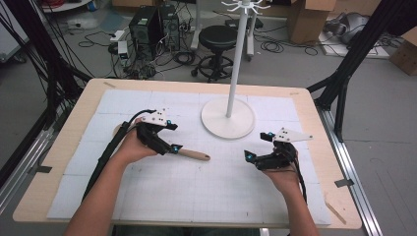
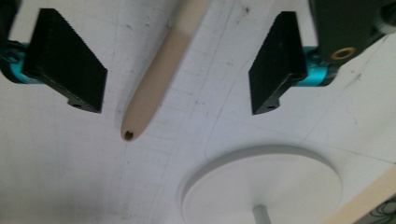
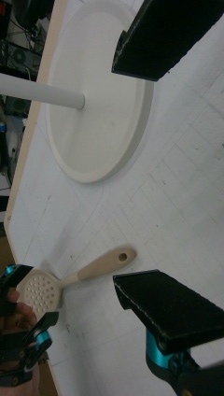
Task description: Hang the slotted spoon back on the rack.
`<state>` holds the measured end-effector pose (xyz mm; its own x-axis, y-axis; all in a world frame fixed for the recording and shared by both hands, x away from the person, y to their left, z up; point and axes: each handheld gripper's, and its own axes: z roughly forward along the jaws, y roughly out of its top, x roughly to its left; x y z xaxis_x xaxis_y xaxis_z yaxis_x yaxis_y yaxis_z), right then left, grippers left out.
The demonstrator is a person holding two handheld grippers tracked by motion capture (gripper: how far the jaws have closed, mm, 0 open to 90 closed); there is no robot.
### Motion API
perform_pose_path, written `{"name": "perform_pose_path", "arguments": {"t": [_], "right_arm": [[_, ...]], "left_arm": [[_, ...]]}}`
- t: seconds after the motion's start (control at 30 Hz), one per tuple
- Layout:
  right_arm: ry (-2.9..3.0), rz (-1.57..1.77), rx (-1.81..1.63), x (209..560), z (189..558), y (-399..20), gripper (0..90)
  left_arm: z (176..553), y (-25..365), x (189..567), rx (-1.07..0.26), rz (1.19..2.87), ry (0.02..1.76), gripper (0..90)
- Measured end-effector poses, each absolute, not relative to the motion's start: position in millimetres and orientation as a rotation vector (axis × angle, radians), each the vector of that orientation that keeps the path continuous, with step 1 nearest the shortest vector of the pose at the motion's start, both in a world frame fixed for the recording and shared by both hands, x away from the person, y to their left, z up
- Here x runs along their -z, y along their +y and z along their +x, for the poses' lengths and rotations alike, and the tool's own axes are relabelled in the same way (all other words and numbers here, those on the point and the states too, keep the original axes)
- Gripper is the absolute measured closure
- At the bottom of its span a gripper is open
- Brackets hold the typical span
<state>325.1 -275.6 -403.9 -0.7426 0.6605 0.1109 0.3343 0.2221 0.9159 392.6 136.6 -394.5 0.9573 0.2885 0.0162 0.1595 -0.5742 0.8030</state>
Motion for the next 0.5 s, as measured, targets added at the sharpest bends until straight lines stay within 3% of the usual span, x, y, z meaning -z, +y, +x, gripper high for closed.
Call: {"name": "perform_pose_path", "arguments": {"t": [0.5], "right_arm": [[2.196,0.936,-1.529,402.9,323.1,-276.3,0.7]], "left_arm": [[403.2,129.6,426.8,-0.146,2.436,0.349,33.5]]}}
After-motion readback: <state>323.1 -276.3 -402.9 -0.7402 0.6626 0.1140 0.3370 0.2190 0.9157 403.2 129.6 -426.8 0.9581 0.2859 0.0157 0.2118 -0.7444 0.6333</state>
